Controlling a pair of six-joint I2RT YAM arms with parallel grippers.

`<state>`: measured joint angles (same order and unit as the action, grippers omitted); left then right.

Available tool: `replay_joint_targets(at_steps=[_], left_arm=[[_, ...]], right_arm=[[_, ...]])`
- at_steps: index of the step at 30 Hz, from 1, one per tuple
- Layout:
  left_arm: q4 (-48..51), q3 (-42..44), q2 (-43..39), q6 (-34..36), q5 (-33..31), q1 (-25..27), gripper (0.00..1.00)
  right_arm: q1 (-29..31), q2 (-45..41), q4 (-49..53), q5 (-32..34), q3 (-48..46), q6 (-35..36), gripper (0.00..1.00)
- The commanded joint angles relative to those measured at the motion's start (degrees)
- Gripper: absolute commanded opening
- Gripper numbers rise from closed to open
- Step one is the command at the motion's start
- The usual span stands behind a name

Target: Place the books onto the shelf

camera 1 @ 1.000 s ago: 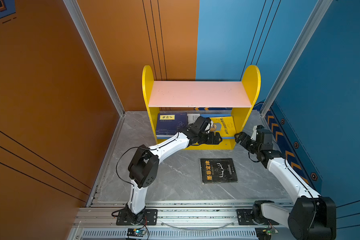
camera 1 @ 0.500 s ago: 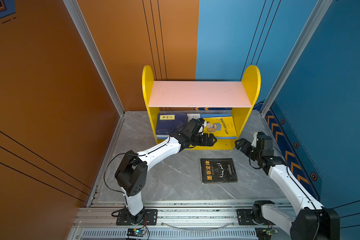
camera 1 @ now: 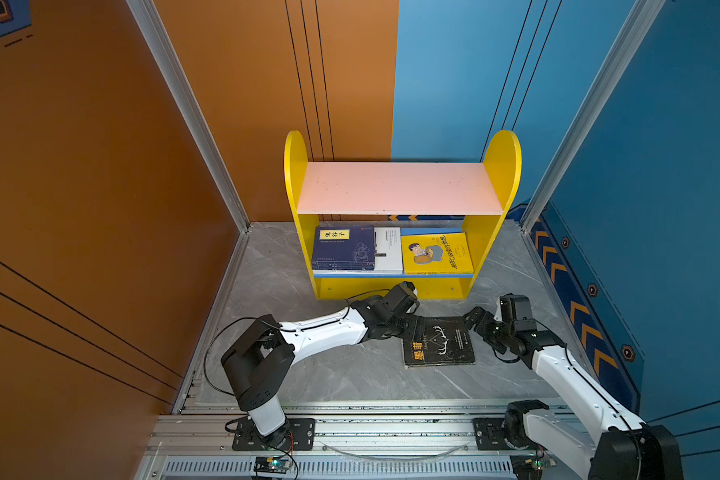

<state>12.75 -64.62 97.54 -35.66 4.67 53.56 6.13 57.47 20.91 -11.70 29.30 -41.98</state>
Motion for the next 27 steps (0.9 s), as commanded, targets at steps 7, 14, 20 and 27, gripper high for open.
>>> replay_joint_targets(at_steps=[7,14,20,27], left_arm=[[3.8,-2.9,8.5,-3.4,-4.2,-0.1,0.72],[2.0,-3.0,10.8,-4.2,-2.2,-0.9,0.70],[-3.3,-2.9,10.6,-4.3,-0.5,-0.8,0.58],[-13.4,2.7,5.1,-5.9,-0.7,-0.9,0.40]], right_arm=[[4.0,3.4,0.2,2.5,-2.5,-3.4,0.91],[7.7,6.8,-2.8,4.5,-3.3,-5.4,0.90],[9.9,10.8,-6.2,4.6,-3.0,-6.3,0.87],[10.6,14.4,-8.0,4.0,-2.5,-6.0,0.84]])
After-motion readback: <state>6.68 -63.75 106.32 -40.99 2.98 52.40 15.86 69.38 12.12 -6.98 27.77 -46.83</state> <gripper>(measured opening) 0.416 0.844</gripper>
